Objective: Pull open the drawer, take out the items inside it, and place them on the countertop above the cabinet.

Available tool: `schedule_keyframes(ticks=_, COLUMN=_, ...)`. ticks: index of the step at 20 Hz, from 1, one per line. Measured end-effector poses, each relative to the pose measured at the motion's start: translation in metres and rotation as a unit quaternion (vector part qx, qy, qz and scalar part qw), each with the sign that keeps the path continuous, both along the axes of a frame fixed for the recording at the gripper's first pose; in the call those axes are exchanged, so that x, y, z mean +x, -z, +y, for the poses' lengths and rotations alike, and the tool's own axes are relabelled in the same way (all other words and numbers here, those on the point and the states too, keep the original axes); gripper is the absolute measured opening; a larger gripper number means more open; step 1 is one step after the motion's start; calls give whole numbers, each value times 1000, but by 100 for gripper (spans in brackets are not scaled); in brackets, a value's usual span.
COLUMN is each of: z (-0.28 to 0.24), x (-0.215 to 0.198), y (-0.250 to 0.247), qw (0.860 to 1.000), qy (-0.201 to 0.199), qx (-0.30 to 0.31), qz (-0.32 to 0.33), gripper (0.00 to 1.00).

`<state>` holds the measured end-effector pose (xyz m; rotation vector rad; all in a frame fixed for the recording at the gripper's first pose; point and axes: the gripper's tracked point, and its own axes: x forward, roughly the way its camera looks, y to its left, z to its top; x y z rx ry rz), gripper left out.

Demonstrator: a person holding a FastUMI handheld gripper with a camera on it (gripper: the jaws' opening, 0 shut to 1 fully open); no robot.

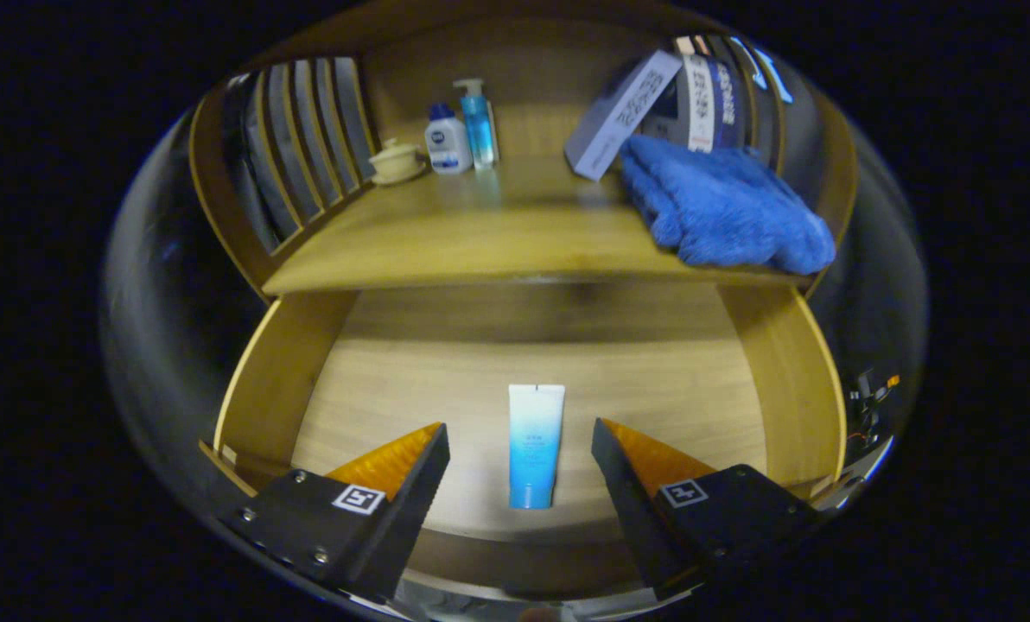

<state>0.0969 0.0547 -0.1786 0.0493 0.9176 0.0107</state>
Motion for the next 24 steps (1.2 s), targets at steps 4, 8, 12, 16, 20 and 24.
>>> schedule_keyframes(ticks=4, z=-5, x=-2, y=26, qw=997, qy=12, qx=-4, qz=75, gripper=94)
schedule_keyframes(ticks=8, z=-5, x=-4, y=41, qw=992, qy=25, qx=-6, qz=120, gripper=80)
schedule_keyframes(ticks=12, z=-4, x=-7, y=56, qw=984, qy=49, qx=-16, qz=171, gripper=54)
schedule_keyframes(ticks=16, z=3, x=-6, y=45, qw=987, qy=36, qx=-4, qz=154, gripper=41)
schedule_keyframes(ticks=20, z=13, x=-15, y=13, qw=993, qy=20, qx=13, qz=118, gripper=41)
schedule_keyframes(ticks=24, z=25, x=-27, y=-32, qw=998, qy=5, qx=28, qz=57, gripper=41)
